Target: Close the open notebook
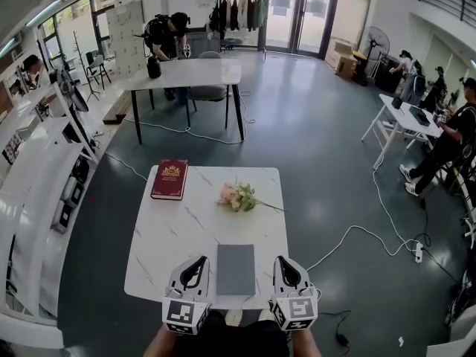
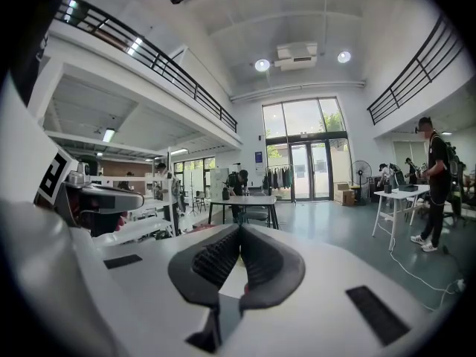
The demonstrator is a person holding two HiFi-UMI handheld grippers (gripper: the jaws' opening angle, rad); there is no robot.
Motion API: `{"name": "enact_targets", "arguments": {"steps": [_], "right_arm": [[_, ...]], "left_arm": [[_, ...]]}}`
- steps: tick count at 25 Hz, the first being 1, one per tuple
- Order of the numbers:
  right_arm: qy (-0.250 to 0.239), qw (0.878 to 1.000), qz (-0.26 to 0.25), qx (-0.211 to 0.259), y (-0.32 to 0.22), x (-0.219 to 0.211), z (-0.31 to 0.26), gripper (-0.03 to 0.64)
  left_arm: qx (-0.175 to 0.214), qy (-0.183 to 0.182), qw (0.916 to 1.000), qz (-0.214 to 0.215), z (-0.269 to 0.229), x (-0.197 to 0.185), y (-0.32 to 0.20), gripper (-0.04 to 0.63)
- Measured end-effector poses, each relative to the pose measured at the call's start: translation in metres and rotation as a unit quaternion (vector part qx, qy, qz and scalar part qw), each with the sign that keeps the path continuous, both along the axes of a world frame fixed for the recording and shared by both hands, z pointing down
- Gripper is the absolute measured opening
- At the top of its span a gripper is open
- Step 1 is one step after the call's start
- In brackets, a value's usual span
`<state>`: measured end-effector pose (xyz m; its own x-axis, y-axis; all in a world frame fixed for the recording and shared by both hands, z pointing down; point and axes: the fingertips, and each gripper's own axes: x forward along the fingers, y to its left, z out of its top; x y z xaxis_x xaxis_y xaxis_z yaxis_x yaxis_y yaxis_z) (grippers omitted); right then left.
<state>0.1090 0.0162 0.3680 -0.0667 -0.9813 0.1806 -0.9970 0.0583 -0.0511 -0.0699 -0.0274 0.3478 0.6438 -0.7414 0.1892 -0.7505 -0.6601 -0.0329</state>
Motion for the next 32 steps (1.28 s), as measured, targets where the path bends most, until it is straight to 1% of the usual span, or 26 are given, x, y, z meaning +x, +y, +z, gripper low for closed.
{"name": "enact_targets", "arguments": {"steps": [17, 32], "right_arm": [[0.002, 1.0, -0.006, 0.002, -0.003, 0.001, -0.001, 0.015], [0.001, 1.0, -0.005, 0.004, -0.002, 0.01, -0.002, 0.016]], "left_arm": [[-0.001, 0.0, 1.0, -0.001, -0.001, 0.006, -0.003, 0.025], [-0.003, -0.001, 1.0, -0.001, 0.0, 0.014, -0.001, 0.025]]}}
